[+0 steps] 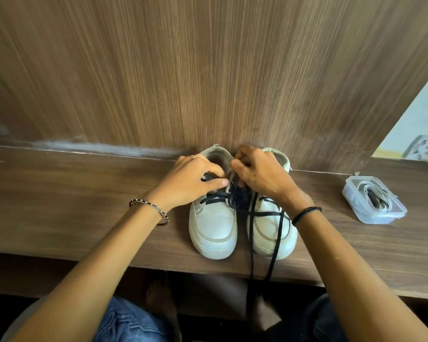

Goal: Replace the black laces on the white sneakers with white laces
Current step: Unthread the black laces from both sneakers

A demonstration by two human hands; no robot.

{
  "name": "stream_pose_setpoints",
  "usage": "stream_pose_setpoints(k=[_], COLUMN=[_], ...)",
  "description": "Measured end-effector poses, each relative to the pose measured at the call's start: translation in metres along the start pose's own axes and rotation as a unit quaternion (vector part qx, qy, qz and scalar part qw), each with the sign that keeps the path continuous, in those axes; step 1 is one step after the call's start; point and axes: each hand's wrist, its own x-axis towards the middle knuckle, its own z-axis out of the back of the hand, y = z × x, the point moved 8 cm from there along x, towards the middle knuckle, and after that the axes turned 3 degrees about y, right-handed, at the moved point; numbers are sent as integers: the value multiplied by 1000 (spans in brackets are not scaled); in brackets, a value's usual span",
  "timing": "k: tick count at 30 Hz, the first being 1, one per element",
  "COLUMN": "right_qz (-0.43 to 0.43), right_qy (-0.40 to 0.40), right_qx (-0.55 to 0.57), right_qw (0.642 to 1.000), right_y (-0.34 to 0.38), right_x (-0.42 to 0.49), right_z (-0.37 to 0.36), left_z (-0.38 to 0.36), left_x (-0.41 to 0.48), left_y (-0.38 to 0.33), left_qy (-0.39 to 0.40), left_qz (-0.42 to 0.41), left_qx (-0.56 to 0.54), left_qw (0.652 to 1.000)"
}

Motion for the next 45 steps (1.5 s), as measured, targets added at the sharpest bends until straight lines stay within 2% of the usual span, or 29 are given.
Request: stream_pose_setpoints(k=[3,5,7,8,9,10,11,13,14,15,16,17,18,19,21,22,23,25,29,31,33,35,36,37,39,41,42,43,45], right_qz=[4,6,8,8,8,7,5,-1,-2,-2,-2,-1,0,0,1,2,2,2,2,2,5,6,6,6,7,8,8,6,0], right_qy=[4,3,3,4,7,10,11,11,11,13,15,16,15,13,10,10,10,12,17,17,17,16,15,14,17,24,27,27,21], right_qx=[-3,-5,-5,-2,1,3,4,11,14,14,14,14,13,12,7,5,4,2,4,9,10,5,3,2,1,5,7,8,8], right_qw=[1000,1000,1000,1000,1000,1000,1000,1000,1000,1000,1000,1000,1000,1000,1000,1000,1000,1000,1000,1000,1000,1000,1000,1000,1000,1000,1000,1000,1000], right_y=[0,1,0,-1,-2,-3,-4,-5,-5,-4,-4,-4,-4,-4,-5,-5,-5,-6,-4,-4,-3,-4,-4,-5,-6,-5,-5,-4,-3], right_x=[0,0,0,0,0,0,0,0,0,0,0,-1,-1,-1,-1,0,0,1,0,-1,-1,0,0,0,0,0,0,0,-1], right_z=[-1,-1,-1,-1,-1,-2,-1,-1,-2,-2,-3,-3,-2,-1,-1,-1,-1,-2,-2,-1,-1,0,0,0,-2,-5,-6,-7,-6], left_z=[-2,-1,-3,-3,-1,3,7,12,13,14,14,14,15,17,21,18,10,-7,-10,-10,-11,-12,-12,-11,-10,-12,-14,-15,-14], left_x=[2,4,4,5,5,4,3,1,-1,-3,-3,-3,-2,-1,0,2,3,1,0,0,0,0,0,-1,-4,-6,-5,-4,0], left_y=[1,0,6,10,17,27,39,53,55,56,54,48,40,34,21,12,5,-2,-6,-5,1,12,17,22,33,39,39,39,38], left_qy=[-10,-44,-66,-75,-96,-130,-169,-234,-256,-268,-269,-251,-222,-193,-134,-102,-59,6,33,30,17,-6,-29,-56,-114,-153,-160,-161,-157], left_qz=[-8,-3,26,43,60,85,116,136,128,120,115,109,104,102,85,57,36,4,-21,-12,24,80,100,116,140,150,150,148,144], left_qx=[107,116,39,-50,-168,-297,-429,-662,-732,-771,-786,-782,-752,-681,-404,-264,-172,-69,29,30,-15,-153,-256,-367,-567,-700,-728,-736,-714], left_qw=[994,992,997,995,979,942,880,699,618,565,545,561,611,699,901,957,983,998,999,999,999,985,961,921,804,681,649,641,667])
